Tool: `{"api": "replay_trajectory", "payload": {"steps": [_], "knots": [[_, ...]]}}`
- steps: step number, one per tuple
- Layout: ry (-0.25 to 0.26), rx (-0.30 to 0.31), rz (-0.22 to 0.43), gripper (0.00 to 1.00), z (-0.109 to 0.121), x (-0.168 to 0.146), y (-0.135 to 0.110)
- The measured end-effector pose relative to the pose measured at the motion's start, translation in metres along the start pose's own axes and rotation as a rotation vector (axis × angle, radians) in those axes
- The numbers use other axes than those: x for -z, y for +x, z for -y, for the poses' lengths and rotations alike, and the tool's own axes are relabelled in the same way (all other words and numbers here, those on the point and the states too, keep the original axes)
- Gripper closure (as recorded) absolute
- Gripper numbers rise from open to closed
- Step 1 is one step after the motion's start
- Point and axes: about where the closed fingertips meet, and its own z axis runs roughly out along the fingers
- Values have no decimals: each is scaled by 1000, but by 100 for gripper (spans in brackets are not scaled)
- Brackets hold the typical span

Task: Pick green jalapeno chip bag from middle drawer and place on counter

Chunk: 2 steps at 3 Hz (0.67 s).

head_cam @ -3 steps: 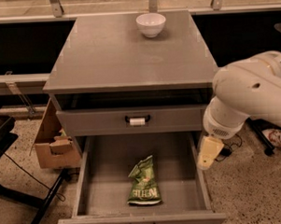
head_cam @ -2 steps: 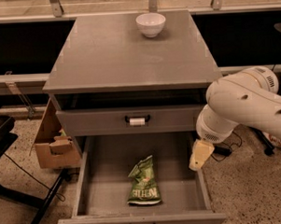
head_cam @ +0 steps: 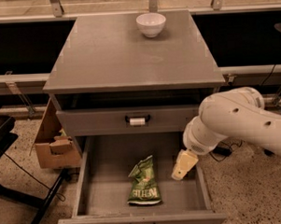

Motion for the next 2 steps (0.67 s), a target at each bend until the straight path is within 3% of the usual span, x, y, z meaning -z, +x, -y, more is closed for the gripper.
{"api": "replay_trajectory", "payload": {"steps": [1,2], "knots": [[-76,-58,100,0,-32,-66,-29],[-117,-115,152,0,-47,-123,-53]]}}
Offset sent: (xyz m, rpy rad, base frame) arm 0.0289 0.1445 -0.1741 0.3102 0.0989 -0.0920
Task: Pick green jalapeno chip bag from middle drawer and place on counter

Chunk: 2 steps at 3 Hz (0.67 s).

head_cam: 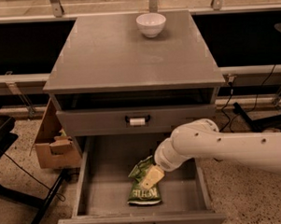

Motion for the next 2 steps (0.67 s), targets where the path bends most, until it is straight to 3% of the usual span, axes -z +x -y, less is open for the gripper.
{"api": "replay_trajectory", "payload": {"steps": [1,2], "knots": [[-29,-39,9,0,2,-66,-10],[-52,-49,-25,0,8,-132,-13]]}}
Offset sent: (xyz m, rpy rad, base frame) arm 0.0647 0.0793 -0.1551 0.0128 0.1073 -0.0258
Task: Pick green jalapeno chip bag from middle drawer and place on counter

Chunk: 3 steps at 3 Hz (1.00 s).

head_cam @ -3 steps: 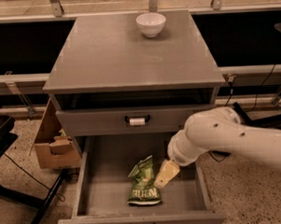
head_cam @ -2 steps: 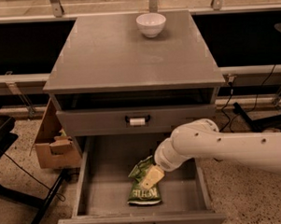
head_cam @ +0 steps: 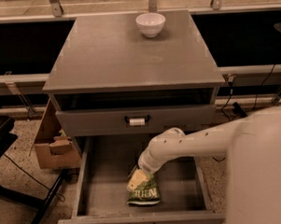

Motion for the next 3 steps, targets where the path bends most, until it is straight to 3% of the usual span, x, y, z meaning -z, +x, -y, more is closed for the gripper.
{"api": "replay_trajectory", "payload": {"steps": [1,2,3], "knots": [[2,6,-40,0,2,-33,-2],[14,45,-108,27,-1,-59,13],[32,93,-155,49,4,-65,25]]}}
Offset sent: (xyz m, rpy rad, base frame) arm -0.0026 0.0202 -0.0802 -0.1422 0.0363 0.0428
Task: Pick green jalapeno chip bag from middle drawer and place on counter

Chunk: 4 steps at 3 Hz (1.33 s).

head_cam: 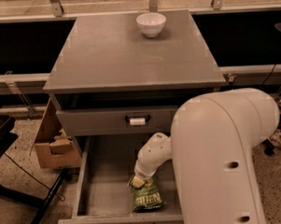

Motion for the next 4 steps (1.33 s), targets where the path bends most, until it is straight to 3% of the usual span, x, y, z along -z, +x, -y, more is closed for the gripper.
{"api": "replay_trajectory", "payload": {"steps": [1,2,3,4], "knots": [[10,68,-49,74,-4,-10,6],[12,75,-50,96,-4,-11,5],[11,75,-50,100,-4,-11,5],[38,87,-31,100,-5,9,0]]}}
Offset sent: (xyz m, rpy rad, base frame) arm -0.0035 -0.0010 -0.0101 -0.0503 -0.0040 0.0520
